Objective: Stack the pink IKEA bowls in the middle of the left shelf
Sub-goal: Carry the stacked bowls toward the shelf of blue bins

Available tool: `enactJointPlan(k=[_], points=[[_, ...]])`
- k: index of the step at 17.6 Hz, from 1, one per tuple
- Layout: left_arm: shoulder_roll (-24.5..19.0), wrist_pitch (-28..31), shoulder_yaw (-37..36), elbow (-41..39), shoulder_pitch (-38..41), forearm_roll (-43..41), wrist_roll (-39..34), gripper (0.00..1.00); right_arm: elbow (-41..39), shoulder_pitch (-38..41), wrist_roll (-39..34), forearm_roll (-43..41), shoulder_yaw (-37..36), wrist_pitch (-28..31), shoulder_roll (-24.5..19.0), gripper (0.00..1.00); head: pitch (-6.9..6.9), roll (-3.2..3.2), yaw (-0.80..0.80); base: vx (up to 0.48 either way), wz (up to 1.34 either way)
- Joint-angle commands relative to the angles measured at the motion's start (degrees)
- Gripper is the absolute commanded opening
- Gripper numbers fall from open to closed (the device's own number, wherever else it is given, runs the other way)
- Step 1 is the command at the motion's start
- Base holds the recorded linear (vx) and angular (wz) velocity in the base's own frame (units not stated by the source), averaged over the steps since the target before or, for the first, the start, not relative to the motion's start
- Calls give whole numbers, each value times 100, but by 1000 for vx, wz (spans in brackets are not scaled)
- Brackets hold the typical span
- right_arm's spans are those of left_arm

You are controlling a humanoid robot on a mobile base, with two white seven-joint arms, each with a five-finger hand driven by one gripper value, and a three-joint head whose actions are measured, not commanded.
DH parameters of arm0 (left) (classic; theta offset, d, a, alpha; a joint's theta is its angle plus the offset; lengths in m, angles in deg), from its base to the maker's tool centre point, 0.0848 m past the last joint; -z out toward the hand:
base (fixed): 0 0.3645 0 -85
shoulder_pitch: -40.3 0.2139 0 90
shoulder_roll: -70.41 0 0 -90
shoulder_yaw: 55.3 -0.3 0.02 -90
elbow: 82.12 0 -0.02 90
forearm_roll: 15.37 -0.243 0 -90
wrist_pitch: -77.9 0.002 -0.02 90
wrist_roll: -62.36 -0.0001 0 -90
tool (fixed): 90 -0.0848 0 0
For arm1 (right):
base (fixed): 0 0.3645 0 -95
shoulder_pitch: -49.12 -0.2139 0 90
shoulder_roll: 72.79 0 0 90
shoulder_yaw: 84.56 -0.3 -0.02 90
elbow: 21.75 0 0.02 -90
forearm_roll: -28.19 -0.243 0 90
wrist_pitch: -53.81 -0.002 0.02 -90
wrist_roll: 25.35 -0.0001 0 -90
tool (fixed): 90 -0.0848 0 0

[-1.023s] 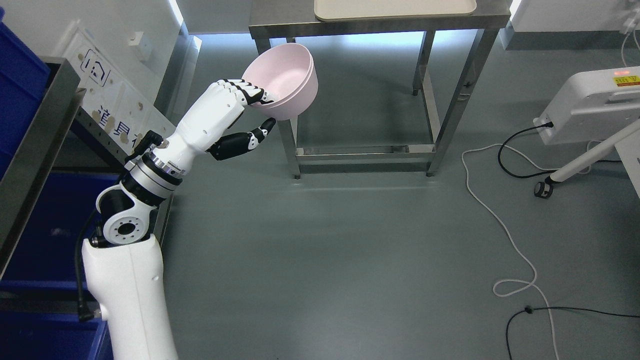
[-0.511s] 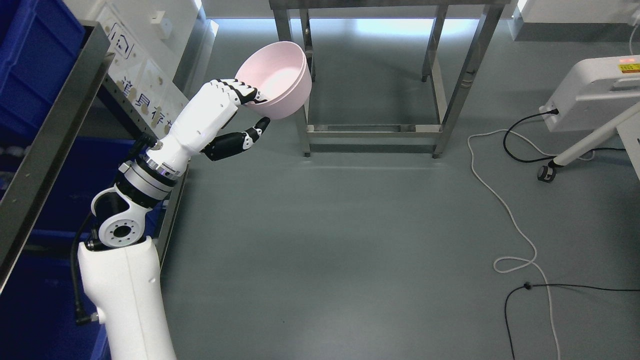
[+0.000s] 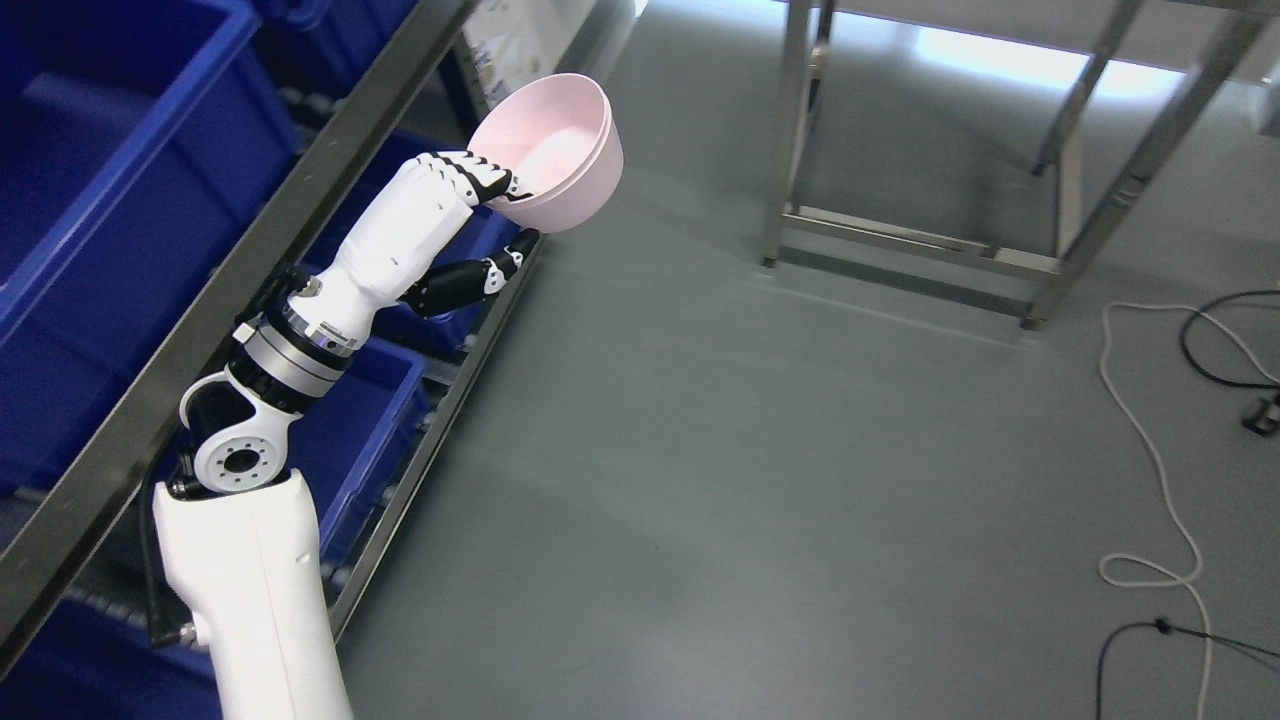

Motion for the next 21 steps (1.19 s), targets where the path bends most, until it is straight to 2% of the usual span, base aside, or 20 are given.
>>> enactJointPlan(k=[1,4,7,14,21], points=[[-100,0,-1090,-439,-469,119,8,3,0,0,6,0,0,-2,100,100,0,0,0,-214,931],[-100,7,-1372,-466,-1295,119,17,3,0,0,-2,0,0,-2,100,100,0,0,0,-213,1014],[-100,377,-1487,-457,-1859,92,270,3,0,0,-2,0,0,-2,100,100,0,0,0,-157,1079],[-100,492,-864,-440,-1834,-303,798,3,0,0,-2,0,0,-2,100,100,0,0,0,-88,1093],[-100,492,-688,236,-1921,-646,808,3,0,0,-2,0,0,-2,100,100,-2,0,0,4,828]])
